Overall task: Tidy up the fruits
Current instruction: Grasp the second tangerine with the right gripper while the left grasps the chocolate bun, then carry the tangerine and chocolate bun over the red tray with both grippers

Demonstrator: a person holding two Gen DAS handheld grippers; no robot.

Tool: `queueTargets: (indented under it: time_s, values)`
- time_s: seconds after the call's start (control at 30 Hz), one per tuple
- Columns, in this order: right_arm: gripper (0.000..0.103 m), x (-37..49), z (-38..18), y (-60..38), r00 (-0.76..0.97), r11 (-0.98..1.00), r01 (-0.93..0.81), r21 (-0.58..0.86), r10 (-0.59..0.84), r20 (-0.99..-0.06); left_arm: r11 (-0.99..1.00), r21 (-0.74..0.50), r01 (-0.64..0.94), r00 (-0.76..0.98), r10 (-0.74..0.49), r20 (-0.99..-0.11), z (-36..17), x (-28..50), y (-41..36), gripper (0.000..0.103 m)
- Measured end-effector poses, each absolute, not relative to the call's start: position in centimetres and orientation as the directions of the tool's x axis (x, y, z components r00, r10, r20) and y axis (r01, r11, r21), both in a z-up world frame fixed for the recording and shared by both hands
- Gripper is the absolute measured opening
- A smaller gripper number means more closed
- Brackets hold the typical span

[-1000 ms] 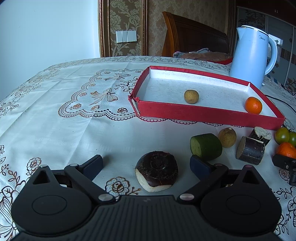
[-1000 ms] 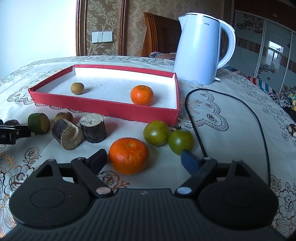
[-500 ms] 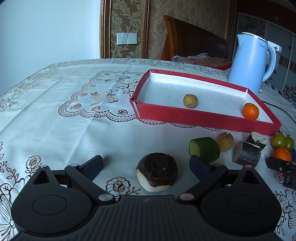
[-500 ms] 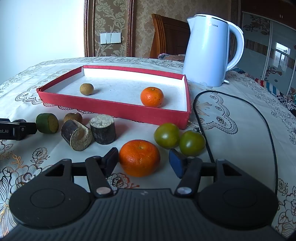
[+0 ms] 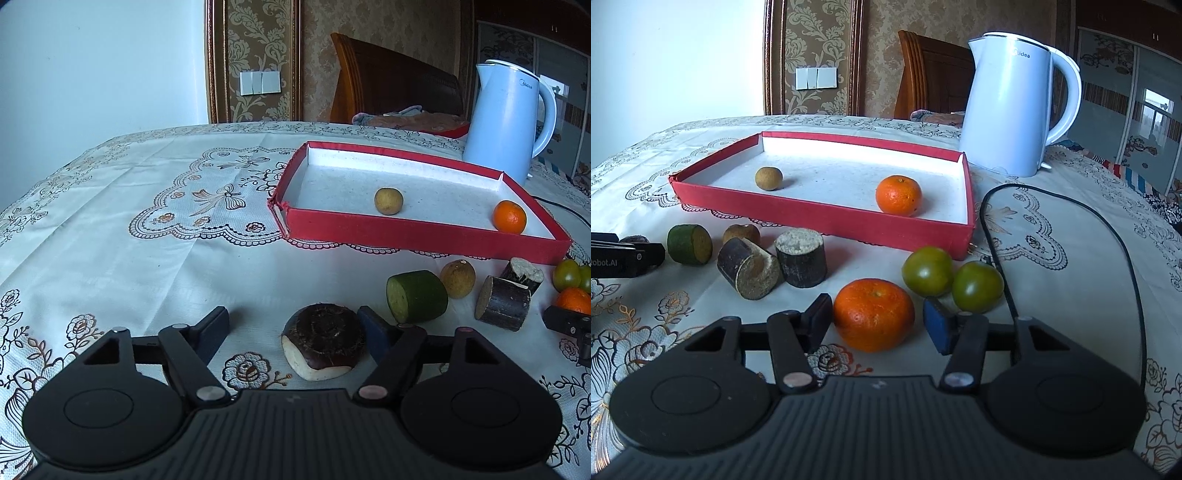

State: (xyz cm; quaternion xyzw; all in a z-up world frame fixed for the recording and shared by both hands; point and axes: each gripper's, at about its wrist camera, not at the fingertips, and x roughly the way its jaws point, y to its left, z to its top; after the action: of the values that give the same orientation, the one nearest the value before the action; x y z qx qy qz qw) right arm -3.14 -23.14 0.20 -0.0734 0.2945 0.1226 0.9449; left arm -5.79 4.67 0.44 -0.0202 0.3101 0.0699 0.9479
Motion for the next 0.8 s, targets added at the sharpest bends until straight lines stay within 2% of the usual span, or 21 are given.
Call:
queueTargets:
  time_s: [0.1, 0.17, 0.3, 0.8]
  values:
    - [0.044, -3.24, 0.22, -23.07, 0.798, 0.958, -0.277, -0.07, 0.189, -0.572, 0.993, 0.009, -0.12, 0.805, 0.103, -0.584, 0.48, -5.97, 4.45, 0.059]
    - [0.041, -3.44, 0.21, -22.83, 0.802, 0.956, -0.282, -0.085, 0.186, -0.567, 0.994, 0.007, -0.11, 0.808, 0.094, -0.582, 0.49, -6.02, 4.36, 0.055]
    - [0.041, -3.56, 0.22, -22.73, 0.806, 0.956, -0.28, -0.094, 0.181, -0.564, 0.994, -0.005, -0.108, 0.813, 0.085, -0.576, 0.53, -6.2, 4.53, 0.042]
    - [0.041, -3.82, 0.42, -23.26, 0.822, 0.966, -0.249, -0.066, 0.175, -0.542, 0.994, -0.022, -0.106, 0.816, 0.074, -0.573, 0.57, -6.27, 4.77, 0.041]
